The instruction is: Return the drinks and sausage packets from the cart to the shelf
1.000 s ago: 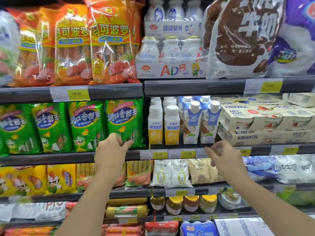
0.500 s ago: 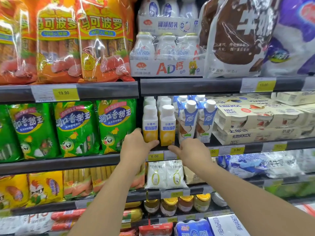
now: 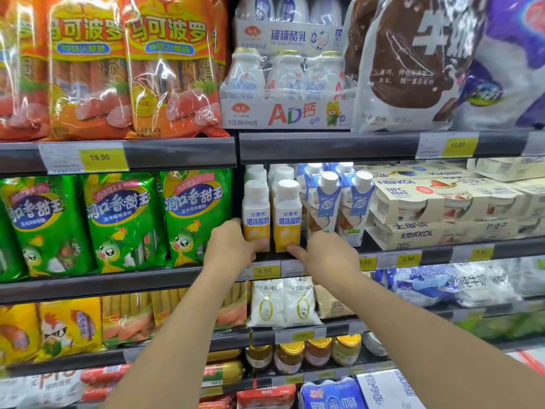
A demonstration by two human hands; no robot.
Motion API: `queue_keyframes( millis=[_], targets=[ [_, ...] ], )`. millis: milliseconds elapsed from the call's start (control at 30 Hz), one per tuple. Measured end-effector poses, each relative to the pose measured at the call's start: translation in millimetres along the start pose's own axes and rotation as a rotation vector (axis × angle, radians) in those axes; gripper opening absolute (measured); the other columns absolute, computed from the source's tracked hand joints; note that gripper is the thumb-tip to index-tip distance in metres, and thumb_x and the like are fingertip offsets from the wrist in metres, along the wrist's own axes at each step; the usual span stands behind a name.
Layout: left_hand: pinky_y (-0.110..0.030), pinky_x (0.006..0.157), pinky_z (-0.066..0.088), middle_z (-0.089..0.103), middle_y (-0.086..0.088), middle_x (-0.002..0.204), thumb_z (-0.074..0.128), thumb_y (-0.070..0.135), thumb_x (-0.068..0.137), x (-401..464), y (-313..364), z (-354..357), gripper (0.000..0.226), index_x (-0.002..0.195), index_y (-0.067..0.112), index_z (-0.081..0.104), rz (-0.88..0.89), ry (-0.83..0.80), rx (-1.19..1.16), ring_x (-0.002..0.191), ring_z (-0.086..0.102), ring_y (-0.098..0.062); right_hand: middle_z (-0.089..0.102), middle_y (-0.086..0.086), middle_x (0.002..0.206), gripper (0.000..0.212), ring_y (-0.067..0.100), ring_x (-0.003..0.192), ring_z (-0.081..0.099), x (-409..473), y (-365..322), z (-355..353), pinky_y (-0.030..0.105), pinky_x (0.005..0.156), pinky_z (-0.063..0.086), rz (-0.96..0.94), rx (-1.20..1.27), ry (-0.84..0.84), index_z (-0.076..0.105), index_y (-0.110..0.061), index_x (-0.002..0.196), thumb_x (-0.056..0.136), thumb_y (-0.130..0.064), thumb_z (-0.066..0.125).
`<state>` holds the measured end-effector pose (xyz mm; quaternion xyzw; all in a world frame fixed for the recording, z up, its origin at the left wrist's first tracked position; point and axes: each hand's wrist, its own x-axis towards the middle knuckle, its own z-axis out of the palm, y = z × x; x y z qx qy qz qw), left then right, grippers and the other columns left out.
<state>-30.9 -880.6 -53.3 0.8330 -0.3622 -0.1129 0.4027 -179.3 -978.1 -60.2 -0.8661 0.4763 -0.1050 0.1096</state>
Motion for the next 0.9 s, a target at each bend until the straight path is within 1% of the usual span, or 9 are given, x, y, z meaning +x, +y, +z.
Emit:
queue_keyframes(
  millis=[133, 267, 433, 533, 600, 633, 667, 767, 900],
  targets=[
    [-0.03, 0.058, 0.056, 0.069, -0.001, 0.067, 0.078, 0.031, 0.081, 0.0, -1.0, -0.2, 0.023, 0.096, 0.02, 0.063, -0.008, -0.007, -0.002, 0.048, 0.062, -0.013, 0.068, 0.003, 0.068, 0.057, 0.023, 0.067, 0.068, -0.6, -0.2, -0.9, 0.038, 0.07, 0.057, -0.001, 0.008, -0.005, 0.061, -0.014, 0.072, 0.089, -0.066, 0.045],
    [-0.029, 0.056, 0.053, 0.068, -0.001, 0.066, 0.078, 0.03, 0.082, -1.3, -0.3, -0.6, 0.022, 0.096, 0.02, 0.064, -0.021, -0.016, -0.02, 0.047, 0.06, -0.013, 0.068, 0.003, 0.068, 0.057, 0.024, 0.067, 0.069, -1.7, 0.4, -2.1, 0.038, 0.071, 0.058, -0.003, 0.022, -0.01, 0.062, -0.014, 0.072, 0.089, -0.066, 0.047],
    [-0.03, 0.054, 0.055, 0.07, -0.003, 0.068, 0.079, 0.029, 0.08, -6.1, 2.3, -2.1, 0.03, 0.101, 0.018, 0.061, -0.026, -0.009, -0.02, 0.048, 0.062, -0.013, 0.068, 0.003, 0.065, 0.058, 0.022, 0.065, 0.068, -3.3, 4.1, -1.7, 0.038, 0.069, 0.058, -0.023, 0.063, -0.04, 0.061, -0.014, 0.072, 0.088, -0.068, 0.046],
    [-0.036, 0.066, 0.059, 0.072, -0.005, 0.081, 0.082, 0.035, 0.076, -13.5, -1.1, -4.2, 0.043, 0.108, 0.018, 0.058, -0.022, -0.009, 0.005, 0.066, 0.068, -0.019, 0.069, 0.006, 0.065, 0.06, 0.024, 0.061, 0.068, -14.2, 19.8, -1.7, 0.041, 0.065, 0.059, -0.054, 0.112, -0.052, 0.056, -0.012, 0.065, 0.089, -0.066, 0.047],
    [-0.039, 0.075, 0.059, 0.072, -0.007, 0.096, 0.081, 0.043, 0.074, -20.4, -8.5, -6.3, 0.065, 0.128, 0.019, 0.054, -0.017, 0.007, 0.036, 0.085, 0.07, -0.025, 0.071, 0.008, 0.066, 0.059, 0.026, 0.06, 0.069, -22.2, 38.2, -5.1, 0.042, 0.063, 0.06, -0.032, 0.187, -0.024, 0.058, -0.009, 0.066, 0.091, -0.062, 0.048],
    [-0.041, 0.077, 0.059, 0.072, -0.008, 0.098, 0.079, 0.046, 0.075, -24.0, -12.2, -8.1, 0.072, 0.134, 0.019, 0.049, -0.015, 0.018, 0.045, 0.089, 0.07, -0.025, 0.071, 0.007, 0.066, 0.056, 0.024, 0.06, 0.069, -25.3, 47.8, -7.7, 0.042, 0.063, 0.06, -0.009, 0.215, -0.004, 0.061, -0.01, 0.07, 0.092, -0.06, 0.048],
    [-0.04, 0.077, 0.059, 0.072, -0.006, 0.094, 0.076, 0.048, 0.077, -28.0, -16.1, -9.8, 0.073, 0.137, 0.019, 0.047, -0.002, 0.026, 0.058, 0.087, 0.07, -0.023, 0.071, 0.004, 0.067, 0.051, 0.022, 0.061, 0.069, -27.1, 57.4, -9.6, 0.042, 0.064, 0.06, 0.013, 0.235, 0.024, 0.062, -0.014, 0.074, 0.092, -0.059, 0.049],
    [-0.028, 0.062, 0.053, 0.069, 0.0, 0.076, 0.066, 0.051, 0.086, -40.4, -19.9, -15.7, 0.061, 0.134, 0.019, 0.048, 0.045, 0.004, 0.142, 0.072, 0.066, -0.013, 0.068, -0.004, 0.071, 0.039, 0.015, 0.064, 0.066, -30.2, 78.9, -13.4, 0.041, 0.066, 0.059, 0.05, 0.234, 0.067, 0.062, -0.025, 0.081, 0.091, -0.06, 0.049],
    [-0.029, 0.061, 0.055, 0.066, 0.004, 0.082, 0.061, 0.048, 0.09, -54.4, -19.6, -20.7, 0.057, 0.136, 0.017, 0.045, 0.065, -0.068, 0.208, 0.071, 0.066, -0.013, 0.066, -0.007, 0.083, 0.034, 0.011, 0.076, 0.062, -37.9, 85.7, -16.5, 0.035, 0.071, 0.056, -0.016, 0.227, 0.015, 0.065, -0.023, 0.095, 0.093, -0.054, 0.052]
  ],
)
